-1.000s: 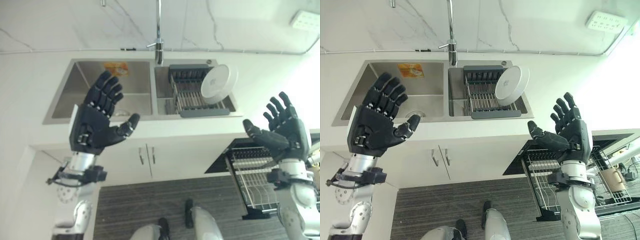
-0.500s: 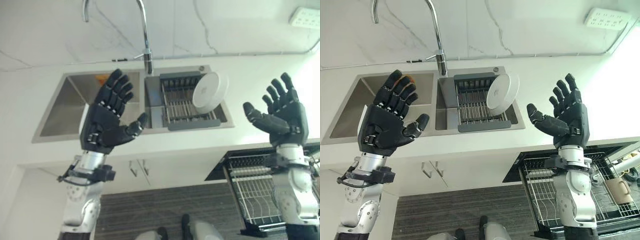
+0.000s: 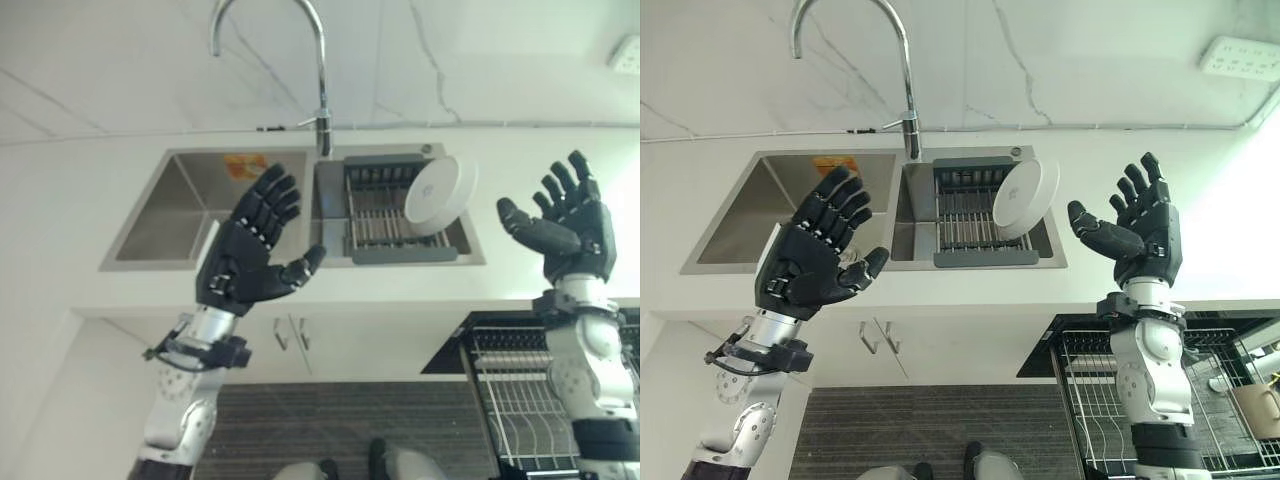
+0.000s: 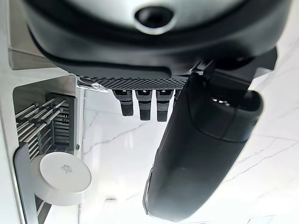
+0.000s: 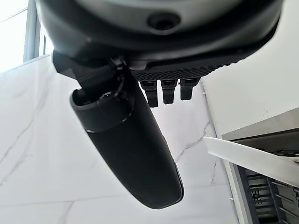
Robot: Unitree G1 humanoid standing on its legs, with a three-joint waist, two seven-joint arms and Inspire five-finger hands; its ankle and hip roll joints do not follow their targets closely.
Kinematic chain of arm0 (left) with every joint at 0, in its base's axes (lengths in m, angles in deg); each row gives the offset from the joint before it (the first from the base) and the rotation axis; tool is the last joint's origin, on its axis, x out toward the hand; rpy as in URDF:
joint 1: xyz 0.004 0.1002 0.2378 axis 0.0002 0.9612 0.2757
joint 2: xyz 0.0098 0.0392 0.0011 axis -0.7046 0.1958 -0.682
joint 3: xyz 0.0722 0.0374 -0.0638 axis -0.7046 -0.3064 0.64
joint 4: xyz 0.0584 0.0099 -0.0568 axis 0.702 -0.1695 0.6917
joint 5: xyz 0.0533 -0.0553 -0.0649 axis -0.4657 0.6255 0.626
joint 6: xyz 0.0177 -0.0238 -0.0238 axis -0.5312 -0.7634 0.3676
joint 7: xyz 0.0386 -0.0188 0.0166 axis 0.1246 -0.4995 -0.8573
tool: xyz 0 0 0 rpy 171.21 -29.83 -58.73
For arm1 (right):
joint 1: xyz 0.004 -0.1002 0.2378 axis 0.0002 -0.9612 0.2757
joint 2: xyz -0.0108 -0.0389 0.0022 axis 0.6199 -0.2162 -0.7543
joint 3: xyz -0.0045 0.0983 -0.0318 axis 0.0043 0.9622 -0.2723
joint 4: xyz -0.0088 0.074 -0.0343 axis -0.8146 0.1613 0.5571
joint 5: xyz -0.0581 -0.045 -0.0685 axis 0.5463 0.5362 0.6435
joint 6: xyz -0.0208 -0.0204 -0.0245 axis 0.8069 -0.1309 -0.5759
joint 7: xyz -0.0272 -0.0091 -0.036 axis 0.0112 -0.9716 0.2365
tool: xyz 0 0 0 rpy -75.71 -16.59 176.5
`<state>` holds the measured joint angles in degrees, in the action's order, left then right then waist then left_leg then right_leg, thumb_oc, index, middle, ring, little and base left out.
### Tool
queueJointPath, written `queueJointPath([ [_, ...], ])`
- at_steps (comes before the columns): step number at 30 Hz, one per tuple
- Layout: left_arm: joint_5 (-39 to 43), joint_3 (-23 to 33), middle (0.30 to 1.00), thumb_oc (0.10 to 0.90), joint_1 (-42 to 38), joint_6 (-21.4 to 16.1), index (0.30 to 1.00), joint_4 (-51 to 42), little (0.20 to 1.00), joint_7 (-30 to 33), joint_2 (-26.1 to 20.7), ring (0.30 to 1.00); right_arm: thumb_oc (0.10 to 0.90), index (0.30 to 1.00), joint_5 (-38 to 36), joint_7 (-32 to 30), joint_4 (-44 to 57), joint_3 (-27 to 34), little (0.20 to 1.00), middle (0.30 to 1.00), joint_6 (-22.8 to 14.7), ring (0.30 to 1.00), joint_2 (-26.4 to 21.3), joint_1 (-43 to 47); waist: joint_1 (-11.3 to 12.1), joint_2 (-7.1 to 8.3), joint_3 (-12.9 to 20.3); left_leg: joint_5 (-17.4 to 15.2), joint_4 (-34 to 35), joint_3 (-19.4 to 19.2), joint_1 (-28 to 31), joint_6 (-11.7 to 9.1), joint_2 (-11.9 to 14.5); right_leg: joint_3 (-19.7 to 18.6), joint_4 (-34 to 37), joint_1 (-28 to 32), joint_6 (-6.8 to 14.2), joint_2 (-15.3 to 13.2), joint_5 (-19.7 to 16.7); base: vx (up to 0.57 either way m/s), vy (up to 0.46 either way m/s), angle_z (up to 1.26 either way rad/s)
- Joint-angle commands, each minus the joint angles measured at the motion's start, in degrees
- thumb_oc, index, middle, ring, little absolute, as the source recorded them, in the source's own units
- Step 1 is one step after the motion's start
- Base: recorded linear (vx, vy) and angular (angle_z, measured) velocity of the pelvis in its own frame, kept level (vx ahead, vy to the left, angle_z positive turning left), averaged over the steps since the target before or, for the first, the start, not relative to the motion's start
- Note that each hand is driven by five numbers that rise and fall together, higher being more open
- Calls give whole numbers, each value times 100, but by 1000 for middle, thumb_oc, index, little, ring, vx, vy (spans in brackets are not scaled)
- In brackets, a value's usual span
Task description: Place the dishes in the dishwasher.
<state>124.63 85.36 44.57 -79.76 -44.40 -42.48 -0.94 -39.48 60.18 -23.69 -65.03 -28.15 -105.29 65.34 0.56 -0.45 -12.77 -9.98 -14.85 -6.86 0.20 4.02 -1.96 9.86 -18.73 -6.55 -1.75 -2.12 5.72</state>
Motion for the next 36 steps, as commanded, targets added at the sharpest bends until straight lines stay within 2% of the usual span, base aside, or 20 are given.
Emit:
queueJointPath([
  [1,41,-114,900,800,-545,-268,900,-261,900,-83,-279,900,800,900,-500,8,-399,-48,900,900,-350,900,-509,902,148,277,522,-488,-234,222,-2,-626,473,-91,154,361,750,-265,307,42,-20,10],
  [4,120,-273,900,800,-597,-215,900,-134,900,-142,-374,900,800,900,-826,117,-1355,-197,900,900,-223,900,-750,1353,283,275,545,-474,-234,304,15,-656,469,-12,154,436,724,-272,348,25,-14,13],
  [11,209,-383,900,800,-646,-219,900,-11,900,-121,-493,900,800,900,-1085,358,-2238,-355,900,900,-48,900,-1057,1813,411,246,584,-454,-234,380,38,-691,456,80,154,521,709,-299,397,3,6,6],
  [13,246,-436,900,800,-693,-207,900,32,900,-109,-545,900,800,900,-1302,498,-2678,-425,900,900,122,900,-1171,2032,457,232,594,-437,-234,396,42,-708,461,134,154,562,704,-321,418,0,0,0],
  [17,271,-475,900,800,-714,-209,900,51,900,-69,-581,900,800,900,-1506,665,-2982,-483,900,900,311,900,-1226,2186,489,223,603,-428,-234,415,53,-720,462,166,154,593,701,-335,434,3,18,8],
  [19,330,-519,900,800,-768,-184,900,93,900,-5,-649,900,800,900,-1677,791,-3226,-595,900,900,552,900,-1285,2360,523,224,613,-421,-234,424,58,-728,458,195,154,617,699,-346,446,-1,25,5],
  [25,369,-529,900,800,-747,-179,900,129,900,33,-705,900,800,900,-1854,954,-3548,-722,900,900,831,900,-1364,2600,572,220,627,-400,-234,442,48,-743,464,241,154,643,692,-362,475,-4,18,4],
  [36,413,-564,900,800,-738,-231,900,187,900,113,-797,900,800,900,-1954,1079,-3868,-925,900,900,1109,900,-1447,2852,631,212,628,-359,-234,424,19,-764,493,314,154,669,694,-404,498,-1,3,0],
])
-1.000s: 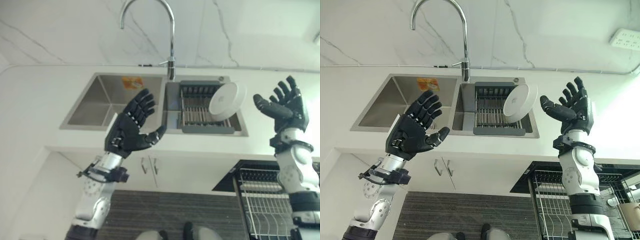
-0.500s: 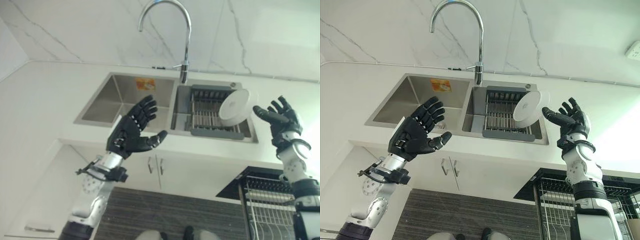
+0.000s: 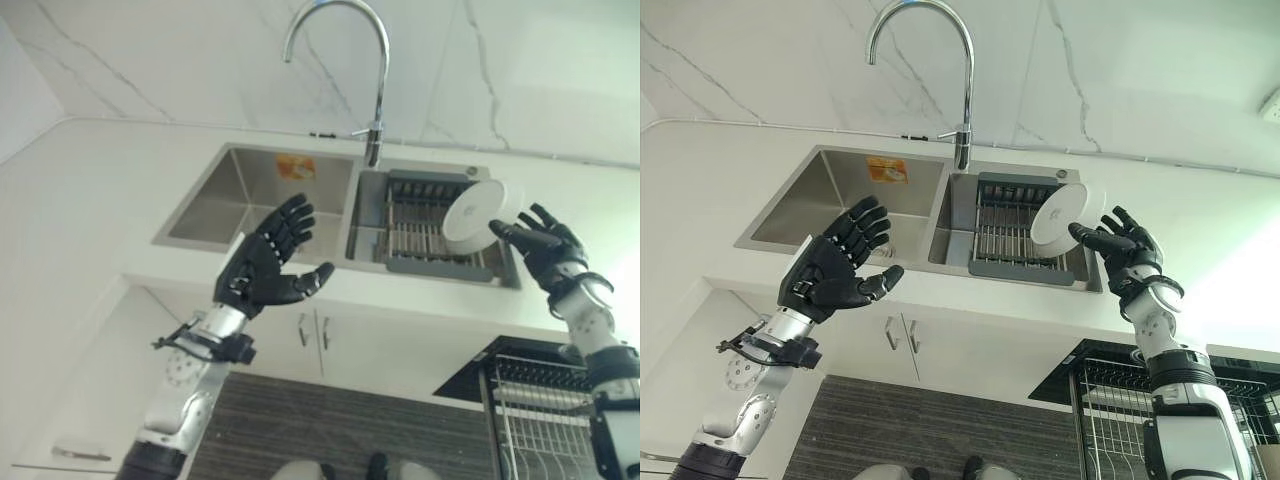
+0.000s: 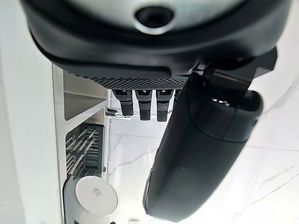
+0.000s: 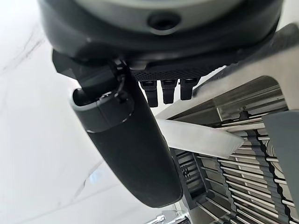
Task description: Place the dishes in the dishwasher.
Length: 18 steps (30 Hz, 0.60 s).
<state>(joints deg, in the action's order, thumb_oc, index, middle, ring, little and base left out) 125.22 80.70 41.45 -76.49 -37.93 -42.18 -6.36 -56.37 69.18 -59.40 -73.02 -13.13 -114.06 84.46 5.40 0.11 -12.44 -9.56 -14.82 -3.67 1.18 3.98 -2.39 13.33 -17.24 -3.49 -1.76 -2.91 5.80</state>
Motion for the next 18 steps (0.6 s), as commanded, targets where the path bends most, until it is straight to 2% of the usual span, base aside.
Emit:
queueJointPath([
  [1,347,-102,900,800,-433,-546,900,-453,900,96,-251,900,800,900,-287,167,-332,-162,900,900,-367,900,-556,990,160,157,597,-396,-237,110,-86,-759,536,-29,6,366,694,-325,496,0,0,0],
  [18,366,-93,900,800,-355,-480,900,-429,900,199,-368,900,800,900,-326,221,-726,-376,900,900,-227,900,-651,1252,289,128,617,-329,-237,146,-117,-815,583,121,6,446,679,-384,562,10,-3,4],
])
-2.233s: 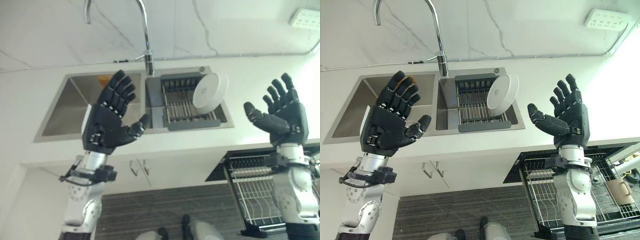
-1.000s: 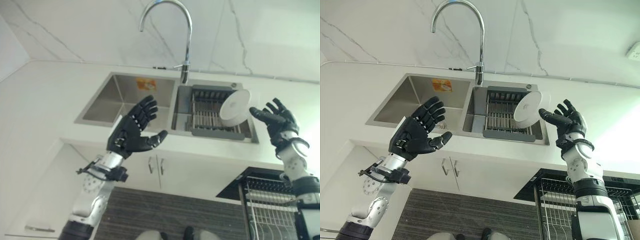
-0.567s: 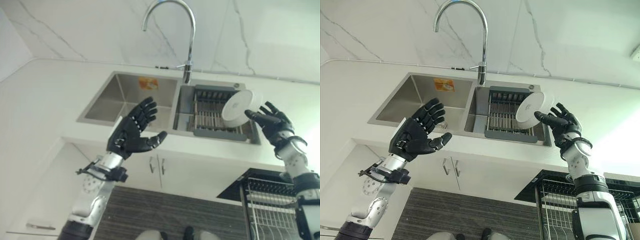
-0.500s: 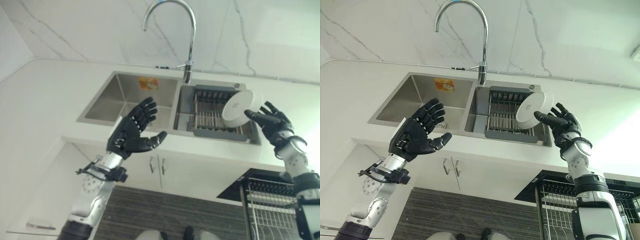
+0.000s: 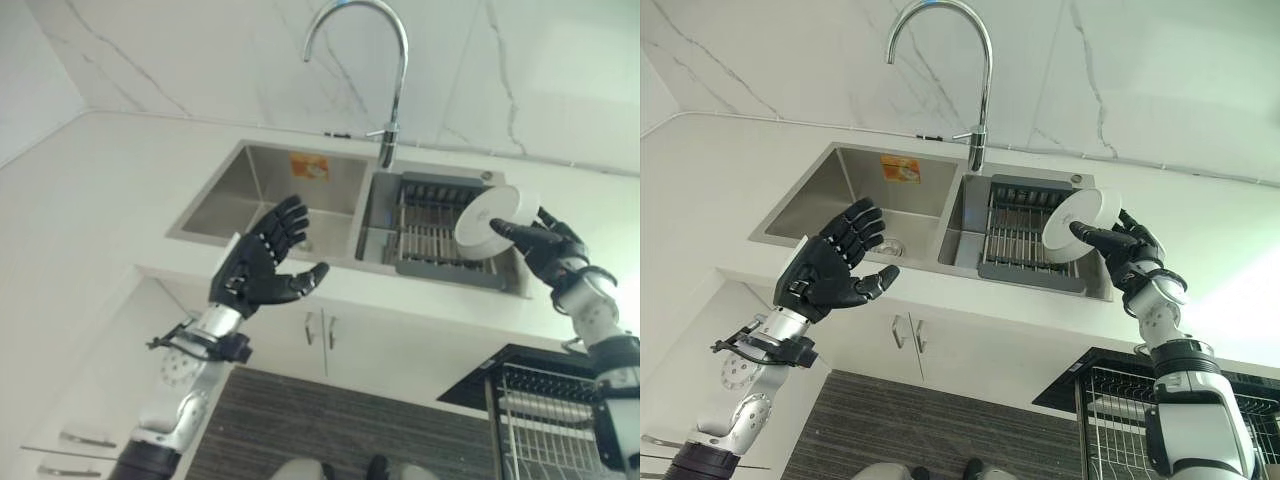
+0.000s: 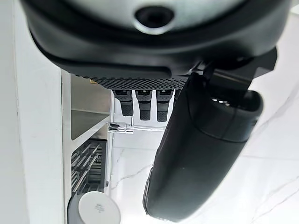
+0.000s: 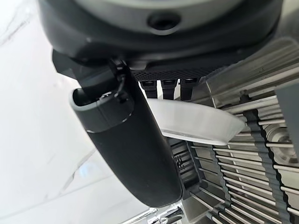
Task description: Place the dishes in the dishwasher.
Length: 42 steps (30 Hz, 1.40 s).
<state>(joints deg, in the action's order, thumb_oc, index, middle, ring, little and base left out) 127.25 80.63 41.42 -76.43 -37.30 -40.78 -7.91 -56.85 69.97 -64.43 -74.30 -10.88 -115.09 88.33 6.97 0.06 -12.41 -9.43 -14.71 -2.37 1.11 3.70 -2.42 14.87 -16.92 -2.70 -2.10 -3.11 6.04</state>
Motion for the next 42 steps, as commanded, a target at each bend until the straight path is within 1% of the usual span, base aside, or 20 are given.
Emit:
queueJointPath([
  [1,166,-80,900,800,-345,-481,900,-498,900,66,-221,900,800,900,-279,123,-214,-254,900,900,-442,900,-549,866,138,132,615,-339,-248,18,-113,-790,589,-22,-27,370,712,-368,541,28,-16,3],
  [11,199,-35,900,800,-240,-439,900,-506,900,31,-254,900,800,900,-190,19,-281,-318,900,900,-418,900,-500,912,231,123,605,-287,-248,89,-111,-835,634,75,-27,455,669,-367,598,45,-27,10],
  [12,200,-37,900,800,-242,-430,900,-510,900,39,-258,900,547,521,-164,9,-303,-333,521,521,-428,521,-503,923,239,120,604,-283,-248,93,-112,-841,640,85,-27,462,668,-368,605,32,-27,9],
  [13,196,-34,900,800,-240,-415,900,-516,900,45,-258,900,445,368,-135,-16,-317,-340,368,368,-443,368,-509,929,245,120,603,-279,-248,99,-114,-845,645,94,-27,468,664,-368,611,27,-25,10],
  [14,201,-24,900,800,-230,-412,900,-513,900,33,-263,900,400,300,-109,-60,-340,-346,300,300,-476,300,-520,945,257,120,602,-272,-248,111,-118,-850,648,102,-27,473,659,-368,616,26,-24,8],
  [17,201,-5,900,800,-178,-405,900,-511,900,26,-258,900,400,300,-92,-191,-362,-340,300,300,-517,300,-534,962,278,116,602,-261,-248,138,-122,-861,650,112,-27,486,652,-364,626,28,-21,6],
  [22,183,-32,900,800,-148,-388,900,-507,900,58,-244,900,400,300,-24,-579,-424,-297,300,300,-695,300,-488,992,298,84,613,-236,-248,160,-136,-885,673,138,-27,498,641,-373,642,10,-5,1],
  [25,209,-96,900,800,-191,-407,900,-455,900,123,-258,900,400,300,55,-867,-557,-298,300,300,-893,300,-445,1012,311,54,613,-219,-248,175,-139,-898,676,151,-27,505,650,-384,637,0,0,0],
  [27,187,-113,900,800,-195,-402,900,-455,900,154,-242,900,400,300,109,-971,-578,-290,300,300,-943,300,-440,1019,314,46,613,-218,-248,185,-140,-897,671,148,-27,504,651,-386,637,0,0,0],
  [29,192,-132,900,800,-174,-452,900,-443,900,191,-238,900,400,300,284,-1172,-544,-263,300,300,-1190,300,-459,984,310,34,612,-218,-248,206,-148,-891,652,127,-27,490,660,-389,627,-17,46,2],
  [31,200,-142,900,800,-164,-479,900,-433,900,196,-247,900,400,300,349,-1202,-524,-273,300,300,-1270,300,-462,977,308,31,609,-219,-248,213,-149,-886,642,116,-27,484,665,-389,619,-8,17,0],
  [32,199,-146,900,800,-158,-485,900,-449,900,208,-246,900,400,300,580,-1242,-451,-281,300,300,-1311,300,-468,968,302,33,607,-225,-248,219,-150,-878,626,95,-27,471,670,-388,613,-27,34,1],
  [33,199,-143,900,800,-145,-496,900,-469,900,205,-252,900,400,300,589,-1217,-354,-322,300,300,-1390,300,-500,958,300,34,601,-232,-248,228,-151,-870,611,80,-27,459,680,-392,605,-40,64,2],
  [34,195,-128,900,800,-91,-538,900,-484,900,162,-239,900,400,300,577,-1074,-129,-338,300,300,-1647,300,-522,929,289,39,600,-245,-248,234,-151,-855,587,59,-27,443,696,-400,593,-37,62,1],
  [35,189,-112,900,800,-67,-558,900,-485,900,125,-229,900,400,300,596,-1036,-2,-326,300,300,-1772,300,-513,908,283,41,596,-252,-248,234,-149,-845,575,48,-27,436,703,-405,586,-38,79,1],
  [37,118,-66,900,800,12,-618,900,-563,900,64,-209,900,400,300,702,-1035,562,-287,300,300,-2138,300,-493,849,256,42,583,-272,-248,231,-151,-811,535,8,-27,403,721,-414,561,-40,71,-2],
  [39,82,-16,900,800,88,-665,900,-620,900,20,-194,900,400,300,615,-1152,1107,-184,300,300,-2278,300,-466,743,216,39,583,-289,-248,215,-153,-786,510,-31,-27,377,741,-423,539,-37,76,-2],
  [40,50,23,900,800,131,-684,900,-681,900,2,-197,900,400,300,568,-1209,1544,-68,300,300,-2362,300,-401,626,183,42,585,-308,-248,205,-151,-762,488,-68,-27,356,754,-424,524,-53,118,-4],
  [41,5,64,900,800,163,-757,900,-727,900,-33,-192,900,400,300,583,-1256,2033,57,300,300,-2545,300,-315,489,128,38,577,-325,-248,188,-160,-735,461,-117,-27,321,772,-429,501,-64,137,-10],
  [42,-22,87,900,800,175,-786,900,-770,900,-48,-187,900,400,300,626,-1364,2460,140,300,300,-2587,300,-250,405,86,34,573,-338,-248,168,-167,-715,446,-155,-27,295,788,-435,482,-63,152,-18],
])
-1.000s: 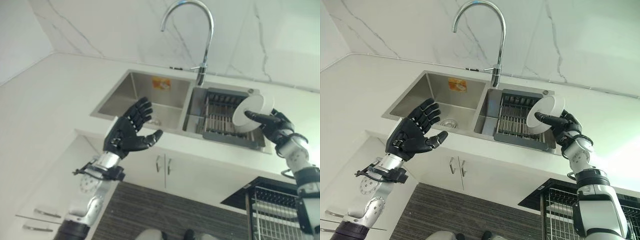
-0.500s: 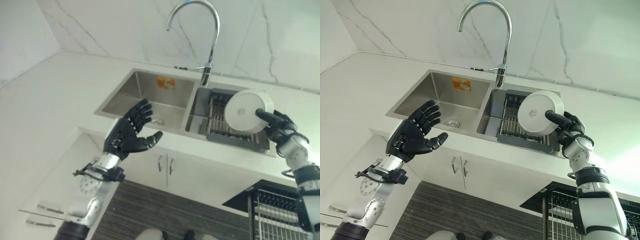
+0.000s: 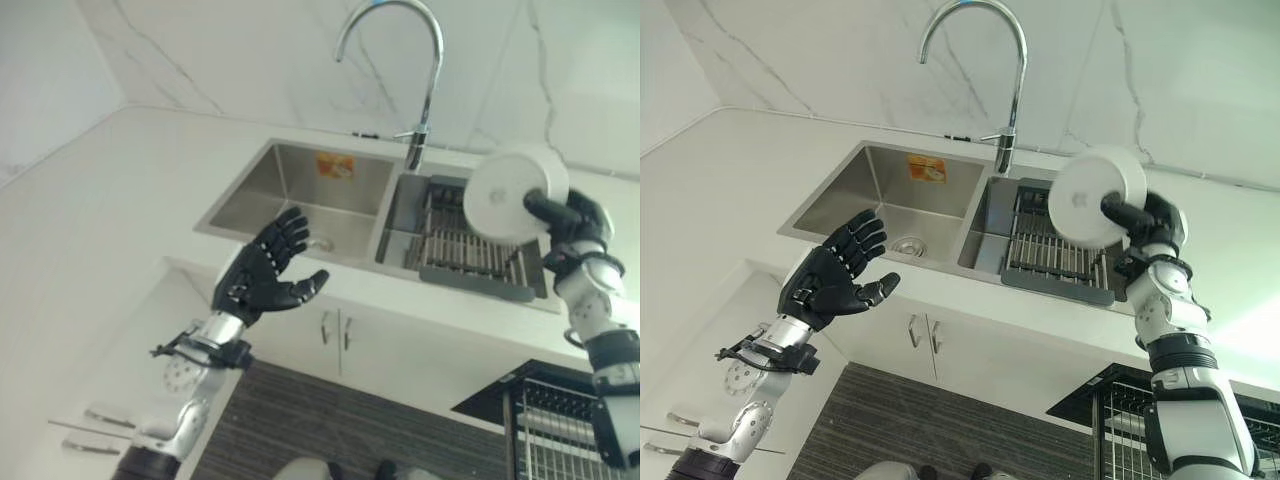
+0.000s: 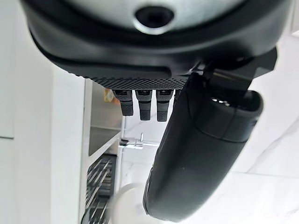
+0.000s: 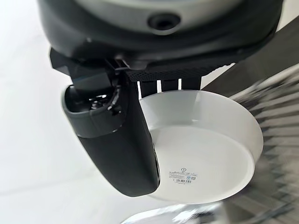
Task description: Place the dishes in the dishwasher.
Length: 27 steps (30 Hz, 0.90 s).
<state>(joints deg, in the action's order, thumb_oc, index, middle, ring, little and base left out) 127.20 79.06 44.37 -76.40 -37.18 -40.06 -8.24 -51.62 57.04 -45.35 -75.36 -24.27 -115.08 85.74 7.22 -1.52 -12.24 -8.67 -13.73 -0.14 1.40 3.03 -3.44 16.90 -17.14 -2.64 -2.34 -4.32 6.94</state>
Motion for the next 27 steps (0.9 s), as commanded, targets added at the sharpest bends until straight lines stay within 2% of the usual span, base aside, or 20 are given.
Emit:
queueJointPath([
  [1,-43,251,900,800,-105,-823,900,-813,900,-137,-151,900,400,300,140,-129,878,323,300,300,-1316,300,-184,555,26,191,555,-424,-346,-75,-201,-631,536,-396,-5,267,826,-318,375,-59,150,-23],
  [3,-167,265,900,800,-105,-878,900,-908,900,-196,-125,900,400,300,400,-305,1807,554,300,300,-1461,300,28,226,-98,205,529,-456,-346,-136,-231,-575,496,-516,-5,182,884,-333,309,-64,168,-19],
  [8,-306,257,900,800,-58,-939,900,-1172,900,-407,-11,900,400,300,903,-349,3301,973,300,300,-1740,300,559,-719,-408,269,432,-504,-346,-259,-278,-461,404,-797,-5,-22,1013,-333,124,-42,182,-22],
  [11,-506,237,900,800,-38,-968,900,-1411,900,-602,-21,900,400,300,544,-11,3866,1372,300,300,-1790,300,722,-1373,-602,395,250,-562,-346,-312,-263,-419,334,-946,-5,-295,1192,-372,-150,-47,97,-38],
  [14,-742,120,900,800,-146,-964,900,-1559,900,-717,-96,900,400,300,112,259,4039,1526,300,300,-2141,300,1022,-1803,-727,558,-24,-556,-346,-304,-291,-377,337,-977,-5,-555,1364,-415,-496,-119,-75,-48],
  [15,-755,102,900,800,-180,-933,900,-1568,900,-690,-115,900,400,300,77,264,4044,1550,300,300,-2170,300,1045,-1841,-714,584,-59,-551,-346,-336,-290,-367,352,-917,-5,-558,1393,-464,-545,-212,-156,-83],
  [17,-794,117,900,800,-277,-852,900,-1502,900,-567,-153,900,400,300,-338,409,3987,1568,300,300,-2526,300,1215,-1899,-597,615,-152,-553,-346,-802,-276,-375,611,-240,-5,-449,1584,-1063,-815,-331,-224,-114],
  [20,-770,106,900,800,-321,-895,900,-1480,900,-538,-147,900,400,300,-495,432,4097,1528,300,300,-2706,300,1358,-1921,-508,550,-117,-513,-346,-1034,-340,-361,774,-93,-5,-228,1553,-1412,-972,-228,-191,-75],
  [21,-765,26,900,800,-475,-899,900,-1447,900,-519,-142,900,400,300,-306,247,4161,1406,300,300,-2950,300,1534,-1879,-473,495,-87,-472,-346,-1070,-438,-334,881,-230,-5,-94,1500,-1524,-955,-272,-324,-38],
  [24,-824,-114,900,800,-674,-932,900,-1349,900,-392,-126,900,400,300,-97,17,4237,1250,300,300,-3037,300,1696,-1782,-436,474,-19,-449,-346,-1128,-484,-421,1050,-230,-5,-104,1542,-1580,-742,-145,-299,-25],
  [27,-789,-146,900,800,-665,-835,900,-1353,900,-328,-94,900,400,300,-82,-395,4334,1121,300,300,-2830,300,1672,-1584,-383,432,112,-401,-346,-1241,-409,-593,1305,-35,-5,-105,1609,-1572,-477,-22,-292,-78],
])
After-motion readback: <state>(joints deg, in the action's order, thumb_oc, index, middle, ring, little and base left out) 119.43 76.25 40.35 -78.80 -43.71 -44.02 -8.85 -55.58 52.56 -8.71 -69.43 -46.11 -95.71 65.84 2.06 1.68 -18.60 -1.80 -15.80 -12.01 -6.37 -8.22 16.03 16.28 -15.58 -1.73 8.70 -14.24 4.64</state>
